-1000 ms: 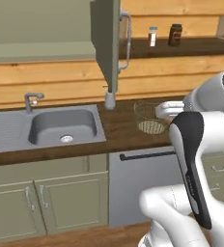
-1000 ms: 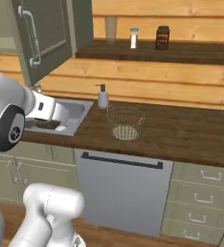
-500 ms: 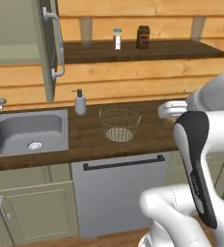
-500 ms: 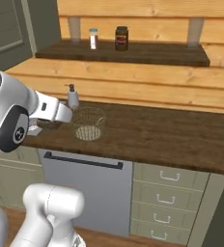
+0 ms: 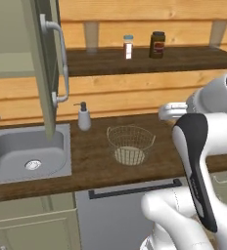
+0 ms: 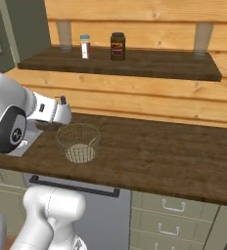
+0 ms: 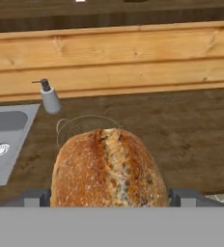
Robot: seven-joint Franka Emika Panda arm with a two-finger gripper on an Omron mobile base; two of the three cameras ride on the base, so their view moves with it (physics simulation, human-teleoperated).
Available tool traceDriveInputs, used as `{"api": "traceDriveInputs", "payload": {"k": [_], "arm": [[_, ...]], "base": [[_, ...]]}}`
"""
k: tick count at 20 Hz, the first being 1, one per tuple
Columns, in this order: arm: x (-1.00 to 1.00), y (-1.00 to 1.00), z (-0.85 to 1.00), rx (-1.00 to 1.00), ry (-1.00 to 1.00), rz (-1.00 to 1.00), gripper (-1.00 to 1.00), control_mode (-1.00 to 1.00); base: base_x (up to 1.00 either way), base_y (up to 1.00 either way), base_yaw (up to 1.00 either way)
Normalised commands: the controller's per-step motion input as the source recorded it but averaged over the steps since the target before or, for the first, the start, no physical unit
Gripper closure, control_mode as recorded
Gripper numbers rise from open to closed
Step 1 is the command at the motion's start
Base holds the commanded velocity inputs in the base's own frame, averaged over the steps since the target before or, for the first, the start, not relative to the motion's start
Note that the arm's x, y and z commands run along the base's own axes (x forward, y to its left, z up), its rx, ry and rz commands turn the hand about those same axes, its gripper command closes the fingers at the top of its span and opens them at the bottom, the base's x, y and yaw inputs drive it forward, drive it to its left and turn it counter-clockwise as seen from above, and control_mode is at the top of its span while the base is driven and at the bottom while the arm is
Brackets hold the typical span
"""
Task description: Open the cabinet, pick up the bread from the cabinet and place it in the basket. Then move the basket to the dining counter.
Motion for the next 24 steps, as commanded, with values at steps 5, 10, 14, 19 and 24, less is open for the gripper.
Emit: {"api": "traceDriveInputs", "payload": {"k": [5,10,14,19,24], "arm": [[0.00,0.00,0.00,0.00,0.00,0.00,1.00,1.00],[0.20,0.05,-0.13,0.00,0.02,0.01,1.00,-1.00],[0.39,0.23,-0.43,0.00,0.09,0.06,1.00,-1.00],[0.50,0.08,-0.59,0.00,0.15,0.07,1.00,-1.00],[0.79,0.04,-0.69,0.00,0.23,0.05,1.00,-1.00]], "base": [[0.37,0.00,0.00],[0.11,0.01,0.00],[0.00,0.00,0.00],[0.00,0.00,0.00],[0.00,0.00,0.00]]}}
